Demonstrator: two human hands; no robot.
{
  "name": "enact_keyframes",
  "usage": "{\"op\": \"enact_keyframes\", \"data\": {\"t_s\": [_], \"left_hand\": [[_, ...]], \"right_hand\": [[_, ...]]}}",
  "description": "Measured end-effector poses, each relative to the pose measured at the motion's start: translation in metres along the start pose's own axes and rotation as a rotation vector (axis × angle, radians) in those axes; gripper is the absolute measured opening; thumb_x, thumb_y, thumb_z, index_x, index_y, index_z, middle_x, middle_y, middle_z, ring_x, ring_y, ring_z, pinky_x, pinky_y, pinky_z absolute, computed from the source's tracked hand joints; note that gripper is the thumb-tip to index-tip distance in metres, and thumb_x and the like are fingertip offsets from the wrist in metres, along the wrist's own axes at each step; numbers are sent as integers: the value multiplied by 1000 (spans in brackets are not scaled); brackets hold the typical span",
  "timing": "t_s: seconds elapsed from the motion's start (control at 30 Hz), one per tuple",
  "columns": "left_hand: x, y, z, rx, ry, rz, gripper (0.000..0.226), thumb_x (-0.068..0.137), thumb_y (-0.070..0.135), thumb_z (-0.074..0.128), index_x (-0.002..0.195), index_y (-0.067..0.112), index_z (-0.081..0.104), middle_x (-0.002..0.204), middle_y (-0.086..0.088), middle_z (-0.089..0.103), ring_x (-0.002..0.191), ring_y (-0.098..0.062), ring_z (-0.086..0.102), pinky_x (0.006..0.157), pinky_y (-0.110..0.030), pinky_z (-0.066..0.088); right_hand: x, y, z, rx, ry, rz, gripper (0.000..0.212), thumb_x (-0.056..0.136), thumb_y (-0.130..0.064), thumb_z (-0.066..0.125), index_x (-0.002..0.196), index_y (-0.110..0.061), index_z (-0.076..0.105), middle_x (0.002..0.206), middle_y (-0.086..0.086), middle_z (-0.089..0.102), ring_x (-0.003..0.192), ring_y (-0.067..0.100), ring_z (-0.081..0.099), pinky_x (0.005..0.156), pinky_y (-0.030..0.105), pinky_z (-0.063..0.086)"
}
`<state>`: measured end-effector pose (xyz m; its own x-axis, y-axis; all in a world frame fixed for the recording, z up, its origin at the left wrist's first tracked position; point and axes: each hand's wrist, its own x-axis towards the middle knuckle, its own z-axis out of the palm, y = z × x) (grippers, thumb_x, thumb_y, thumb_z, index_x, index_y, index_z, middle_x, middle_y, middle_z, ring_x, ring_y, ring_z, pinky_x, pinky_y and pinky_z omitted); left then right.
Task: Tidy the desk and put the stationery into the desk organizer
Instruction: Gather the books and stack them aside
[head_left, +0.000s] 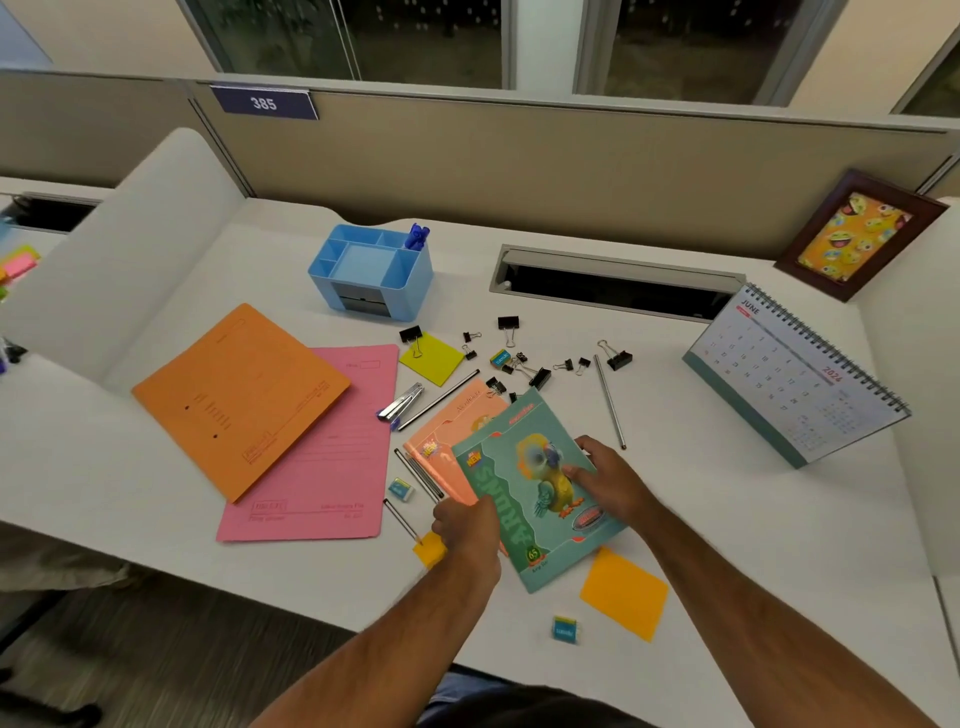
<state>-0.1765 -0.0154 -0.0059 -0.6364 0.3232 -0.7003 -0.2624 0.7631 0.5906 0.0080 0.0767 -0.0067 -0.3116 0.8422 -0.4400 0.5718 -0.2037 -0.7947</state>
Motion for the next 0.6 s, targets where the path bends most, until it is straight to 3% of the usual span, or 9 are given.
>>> {"op": "enact_keyframes", "data": {"t_s": [0.1, 0.3, 0.43, 0.5, 0.6], "left_hand": [[0, 7, 2, 76, 31, -36, 51, 85, 18, 74, 126, -1, 52, 130, -22, 54, 114, -39, 59, 91, -48, 58], [0, 17, 1, 67, 3, -93, 58, 85, 21, 77, 130, -2, 48, 133, -23, 50, 112, -38, 60, 85, -45, 57], [5, 19, 3, -17, -28, -118, 51, 85, 14, 74, 128, -5, 53, 131, -25, 57, 111, -41, 64, 93, -49, 59], [6, 17, 5, -143, -79, -99, 34, 86, 5, 67, 119, -3, 61, 120, -24, 67, 97, -39, 71, 83, -48, 63], [5, 16, 2, -304, -188, -60, 18, 95, 1, 56, 106, 3, 69, 105, -22, 75, 76, -31, 74, 58, -34, 61]], "right_hand": [[0, -1, 10, -50, -10, 0, 20, 100, -20, 62, 119, -22, 60, 108, 2, 74, 84, 16, 75, 77, 37, 62], [2, -4, 16, -108, 34, 13, 20, 99, -29, 64, 119, -26, 61, 108, -2, 73, 85, 13, 73, 75, 34, 62], [2, -3, 12, -116, 42, 40, 24, 98, -31, 65, 122, -26, 61, 108, -2, 73, 84, 14, 74, 74, 35, 62], [2, -3, 12, -115, 42, 48, 25, 98, -32, 65, 122, -27, 60, 108, -2, 73, 85, 14, 73, 75, 34, 61], [3, -4, 11, -112, 32, 56, 26, 98, -31, 66, 122, -26, 60, 109, -2, 72, 86, 14, 73, 76, 34, 61]]}}
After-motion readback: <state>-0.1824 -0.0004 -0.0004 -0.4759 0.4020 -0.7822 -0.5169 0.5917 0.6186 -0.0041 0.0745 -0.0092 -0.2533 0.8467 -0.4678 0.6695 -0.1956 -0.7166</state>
